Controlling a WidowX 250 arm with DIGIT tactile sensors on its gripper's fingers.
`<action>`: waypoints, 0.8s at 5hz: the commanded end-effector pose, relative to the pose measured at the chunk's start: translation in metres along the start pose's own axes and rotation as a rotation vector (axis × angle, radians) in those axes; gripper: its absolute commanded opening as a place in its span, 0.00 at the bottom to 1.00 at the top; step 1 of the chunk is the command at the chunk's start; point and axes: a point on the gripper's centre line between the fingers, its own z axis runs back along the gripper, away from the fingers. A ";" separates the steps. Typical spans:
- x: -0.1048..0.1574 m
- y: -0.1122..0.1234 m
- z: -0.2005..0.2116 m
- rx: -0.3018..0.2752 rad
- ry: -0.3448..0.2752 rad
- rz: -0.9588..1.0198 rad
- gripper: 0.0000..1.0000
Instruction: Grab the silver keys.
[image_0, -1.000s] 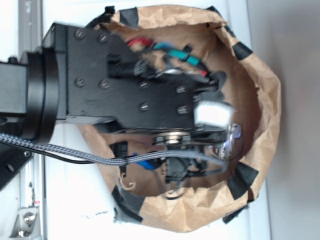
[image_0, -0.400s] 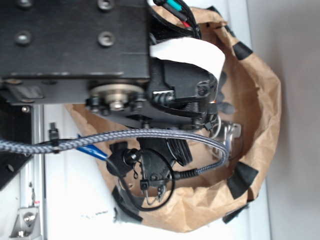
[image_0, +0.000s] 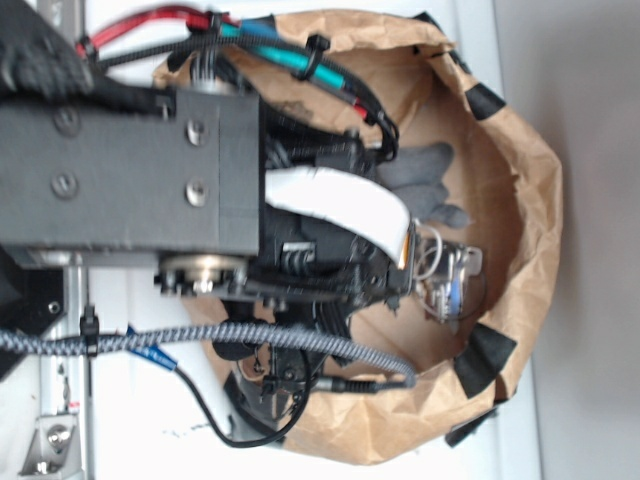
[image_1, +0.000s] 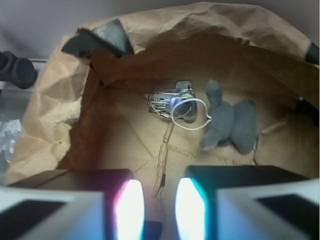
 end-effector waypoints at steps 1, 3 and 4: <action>0.012 -0.003 -0.044 0.072 0.036 -0.067 1.00; 0.014 0.000 -0.078 0.063 0.143 -0.143 1.00; 0.019 0.004 -0.073 -0.022 0.159 -0.125 1.00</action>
